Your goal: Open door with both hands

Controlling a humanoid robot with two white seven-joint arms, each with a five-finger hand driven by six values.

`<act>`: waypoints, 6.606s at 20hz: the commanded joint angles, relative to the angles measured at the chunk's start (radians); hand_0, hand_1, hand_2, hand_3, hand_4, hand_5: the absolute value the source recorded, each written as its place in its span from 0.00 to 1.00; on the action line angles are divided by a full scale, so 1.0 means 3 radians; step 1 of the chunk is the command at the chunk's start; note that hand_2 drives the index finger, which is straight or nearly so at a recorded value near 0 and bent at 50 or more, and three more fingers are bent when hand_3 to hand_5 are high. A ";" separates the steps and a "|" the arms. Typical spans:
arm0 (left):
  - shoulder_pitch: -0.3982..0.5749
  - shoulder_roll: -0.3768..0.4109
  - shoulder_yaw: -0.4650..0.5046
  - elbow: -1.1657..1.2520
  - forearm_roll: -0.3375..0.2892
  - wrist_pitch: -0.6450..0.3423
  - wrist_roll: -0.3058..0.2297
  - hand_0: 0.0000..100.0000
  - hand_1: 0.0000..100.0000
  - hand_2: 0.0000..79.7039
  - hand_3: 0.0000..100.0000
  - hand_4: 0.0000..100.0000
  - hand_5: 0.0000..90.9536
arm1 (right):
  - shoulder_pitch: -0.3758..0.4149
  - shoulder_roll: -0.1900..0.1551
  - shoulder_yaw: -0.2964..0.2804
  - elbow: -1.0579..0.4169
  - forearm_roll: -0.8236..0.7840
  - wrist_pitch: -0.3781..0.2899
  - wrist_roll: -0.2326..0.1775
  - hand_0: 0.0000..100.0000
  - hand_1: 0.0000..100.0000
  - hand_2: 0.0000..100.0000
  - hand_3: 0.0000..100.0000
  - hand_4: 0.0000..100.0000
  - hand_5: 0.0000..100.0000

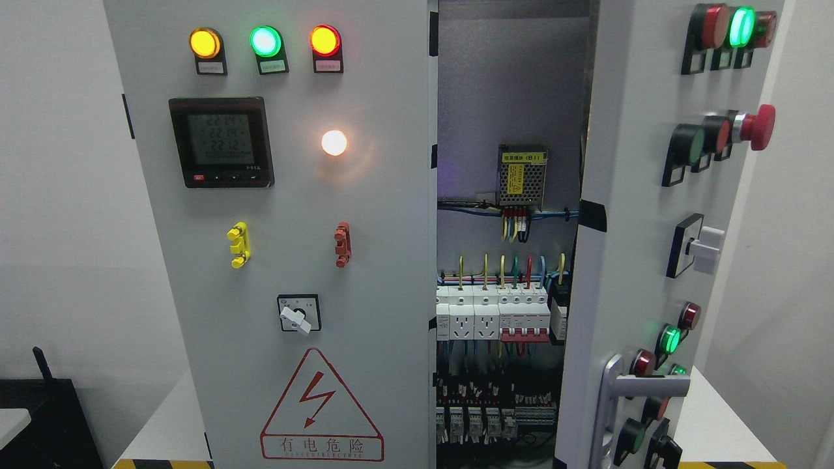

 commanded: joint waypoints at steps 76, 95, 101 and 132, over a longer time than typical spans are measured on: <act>-0.6521 0.2652 -0.5408 -0.4148 0.5670 0.0640 -0.1286 0.00 0.00 0.00 0.00 0.00 0.00 | 0.0000 0.0000 -0.0002 0.0000 0.0015 0.0000 0.0002 0.38 0.00 0.00 0.00 0.00 0.00; -0.7084 0.1491 -0.5239 -0.3622 0.6197 0.0803 -0.1107 0.00 0.00 0.00 0.00 0.00 0.00 | 0.0000 0.0000 -0.0002 0.0000 0.0015 0.0000 0.0002 0.38 0.00 0.00 0.00 0.00 0.00; -0.7084 0.1332 -0.5081 -0.3627 0.6197 0.0803 -0.0887 0.00 0.00 0.00 0.00 0.00 0.00 | 0.0005 0.0000 -0.0002 0.0000 0.0020 0.0000 0.0002 0.38 0.00 0.00 0.00 0.00 0.00; -0.7074 0.0458 -0.4861 -0.3683 0.5865 0.0808 -0.0202 0.00 0.00 0.00 0.00 0.00 0.00 | 0.0000 0.0000 0.0003 0.0000 0.0020 0.0000 0.0002 0.38 0.00 0.00 0.00 0.00 0.00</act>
